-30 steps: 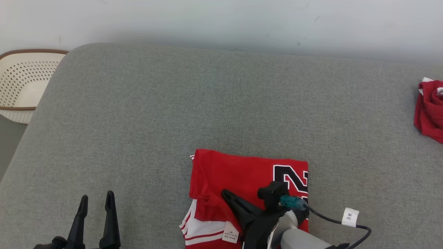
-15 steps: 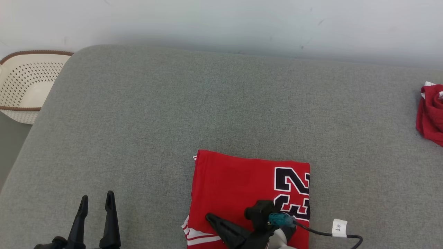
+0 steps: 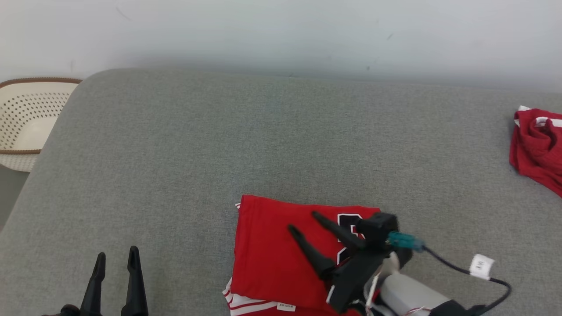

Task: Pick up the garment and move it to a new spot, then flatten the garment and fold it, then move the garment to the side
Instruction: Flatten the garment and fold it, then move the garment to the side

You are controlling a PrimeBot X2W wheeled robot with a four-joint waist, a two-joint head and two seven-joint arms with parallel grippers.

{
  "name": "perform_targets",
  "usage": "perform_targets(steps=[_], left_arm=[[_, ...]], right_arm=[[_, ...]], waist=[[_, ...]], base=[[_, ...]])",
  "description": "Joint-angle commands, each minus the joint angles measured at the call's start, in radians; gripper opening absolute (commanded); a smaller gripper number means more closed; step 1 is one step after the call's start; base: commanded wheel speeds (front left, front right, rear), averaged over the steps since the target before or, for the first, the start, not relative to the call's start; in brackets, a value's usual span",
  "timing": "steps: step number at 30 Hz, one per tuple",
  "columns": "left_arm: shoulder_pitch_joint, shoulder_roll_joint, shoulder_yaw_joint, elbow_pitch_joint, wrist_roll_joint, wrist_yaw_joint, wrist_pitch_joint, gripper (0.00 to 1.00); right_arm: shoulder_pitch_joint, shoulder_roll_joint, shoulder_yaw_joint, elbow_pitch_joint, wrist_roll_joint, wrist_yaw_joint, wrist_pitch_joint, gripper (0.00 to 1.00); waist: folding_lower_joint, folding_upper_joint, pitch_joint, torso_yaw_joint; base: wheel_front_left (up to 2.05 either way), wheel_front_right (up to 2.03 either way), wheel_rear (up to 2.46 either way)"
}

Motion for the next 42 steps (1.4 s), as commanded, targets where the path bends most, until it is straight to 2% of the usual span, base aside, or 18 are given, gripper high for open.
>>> perform_targets(steps=[1,9,16,30,42], left_arm=[[0.012,0.0,0.003,-0.002,0.005,0.003,-0.004,1.0],[0.027,0.0,0.015,-0.009,0.016,0.001,-0.004,1.0],[0.04,0.0,0.019,-0.019,0.03,-0.001,-0.004,1.0],[0.042,0.0,0.016,-0.024,0.042,0.001,-0.004,1.0],[0.031,0.0,0.015,-0.022,0.034,0.004,-0.004,1.0]], right_arm=[[0.016,-0.013,-0.027,-0.006,-0.014,0.0,-0.001,1.0],[0.086,-0.072,-0.242,-0.007,-0.089,0.0,-0.002,1.0],[0.159,-0.091,-0.342,0.035,-0.101,0.0,0.003,1.0],[0.195,-0.066,-0.333,0.059,-0.05,0.0,0.087,1.0],[0.185,-0.033,-0.264,0.106,-0.006,0.0,0.174,1.0]], waist=[[0.0,0.0,-0.006,-0.01],[0.0,0.0,-0.022,-0.04],[0.0,0.0,-0.032,-0.056],[0.0,0.0,-0.027,-0.06],[0.0,0.0,-0.015,-0.055]], base=[[0.0,0.0,0.0],[0.0,0.0,0.0],[0.0,0.0,0.0],[0.0,0.0,0.0],[0.0,0.0,0.0]])
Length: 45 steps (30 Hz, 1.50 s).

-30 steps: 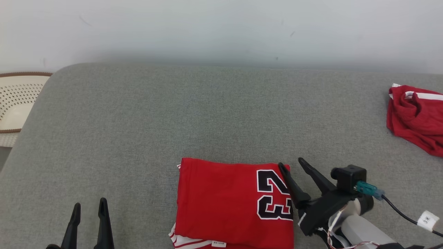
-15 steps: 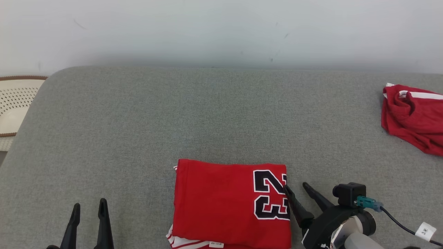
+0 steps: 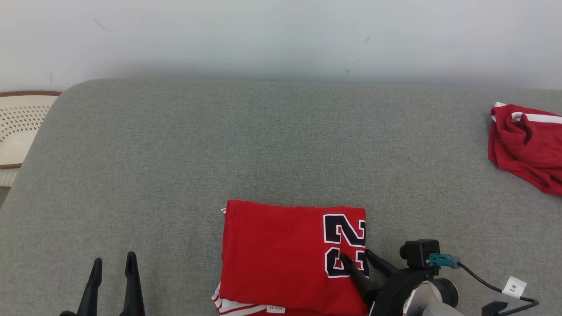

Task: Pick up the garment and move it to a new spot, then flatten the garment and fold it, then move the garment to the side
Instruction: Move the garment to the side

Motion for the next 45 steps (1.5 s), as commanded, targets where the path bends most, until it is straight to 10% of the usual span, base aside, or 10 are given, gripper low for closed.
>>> perform_targets(steps=[1,3,4,6,45], left_arm=[[0.001,0.001,0.002,0.001,0.004,0.0,-0.004,1.0],[0.001,0.001,0.003,0.001,0.001,0.002,-0.004,1.0],[0.001,0.001,0.002,0.001,0.0,0.002,-0.004,1.0],[0.001,0.001,0.001,0.002,-0.002,0.003,-0.004,1.0],[-0.07,0.001,0.079,-0.077,0.077,-0.045,-0.004,1.0]], right_arm=[[0.008,0.005,0.012,0.011,0.007,0.0,0.012,1.0],[0.007,0.01,0.028,0.014,0.015,0.0,0.025,0.88],[0.007,0.013,0.036,0.012,0.018,0.0,0.027,0.47],[-0.005,0.013,0.047,0.001,0.023,0.0,0.01,0.0],[-0.54,-0.202,0.018,0.166,-0.02,0.0,-0.058,0.0]], waist=[[0.0,0.0,0.001,0.0],[0.0,0.0,0.003,-0.001],[0.0,0.0,0.003,-0.002],[0.0,0.0,0.005,-0.004],[0.0,0.0,0.165,-0.133]], base=[[0.0,0.0,0.0],[0.0,0.0,0.0],[0.0,0.0,0.0],[0.0,0.0,0.0],[0.0,0.0,0.0]])
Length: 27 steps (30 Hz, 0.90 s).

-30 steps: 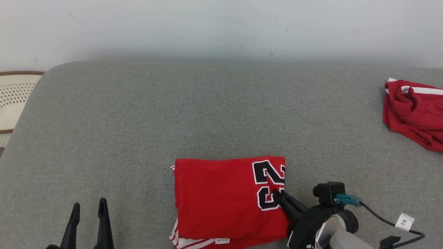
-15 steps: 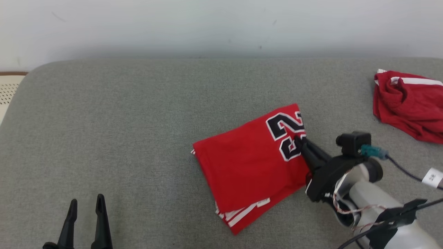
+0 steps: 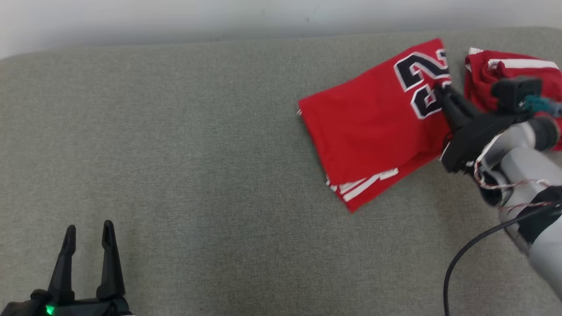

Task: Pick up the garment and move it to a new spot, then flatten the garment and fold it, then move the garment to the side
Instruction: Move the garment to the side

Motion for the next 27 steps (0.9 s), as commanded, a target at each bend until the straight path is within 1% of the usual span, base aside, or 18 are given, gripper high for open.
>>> perform_targets(steps=[1,9,15,27], left_arm=[[-0.009,0.001,0.008,-0.006,0.013,-0.006,-0.004,1.0],[-0.029,0.015,0.032,-0.027,0.042,-0.025,-0.004,1.0],[-0.041,0.025,0.043,-0.046,0.051,-0.033,-0.004,1.0],[-0.031,0.047,0.066,-0.089,0.053,-0.042,-0.004,1.0]], right_arm=[[-0.027,-0.014,0.003,0.009,-0.001,0.0,0.002,0.0],[-0.154,-0.066,0.024,0.075,0.01,0.0,0.022,0.0],[-0.23,-0.124,0.06,0.102,-0.003,0.0,0.051,0.0],[-0.347,-0.246,0.125,0.107,-0.02,0.0,0.109,0.0]], waist=[[-0.0001,-0.0001,0.032,-0.022],[-0.0001,-0.0001,0.084,-0.044],[-0.0001,-0.0001,0.11,-0.058],[-0.0001,-0.0001,0.144,-0.088]], base=[[0.0,0.0,0.0],[0.0,0.0,0.0],[0.0,0.0,0.0],[0.0,0.0,0.0]])
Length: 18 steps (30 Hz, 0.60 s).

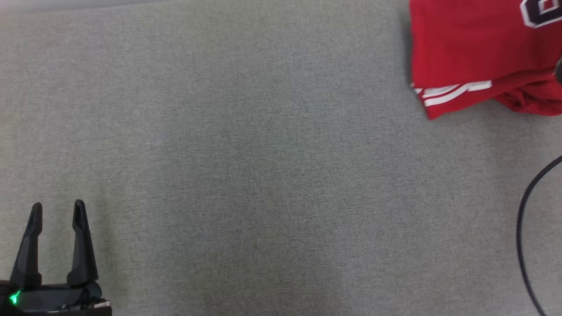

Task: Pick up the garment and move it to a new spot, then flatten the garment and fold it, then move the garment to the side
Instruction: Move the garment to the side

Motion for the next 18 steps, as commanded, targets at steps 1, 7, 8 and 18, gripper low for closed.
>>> perform_targets(steps=[1,7,8,18], left_arm=[[0.004,0.008,0.003,-0.006,0.008,-0.002,-0.004,1.0],[-0.001,0.019,0.007,-0.025,0.009,-0.003,-0.004,1.0],[-0.001,0.021,0.007,-0.029,0.01,-0.004,-0.004,1.0],[-0.008,0.034,0.009,-0.043,0.005,-0.006,-0.004,1.0]], right_arm=[[-0.025,-0.021,0.006,0.0,-0.004,0.0,0.007,0.0],[-0.083,-0.062,0.038,0.004,-0.014,0.0,0.034,0.0],[-0.095,-0.068,0.041,0.006,-0.016,0.0,0.039,0.0],[-0.166,-0.073,0.076,0.048,-0.029,0.0,0.061,0.0]], waist=[[0.0,-0.0001,0.009,-0.009],[0.0,-0.0001,0.031,-0.019],[0.0,-0.0001,0.036,-0.02],[0.0,-0.0001,0.073,-0.016]], base=[[0.0,0.0,0.0],[0.0,0.0,0.0],[0.0,0.0,0.0],[0.0,0.0,0.0]])
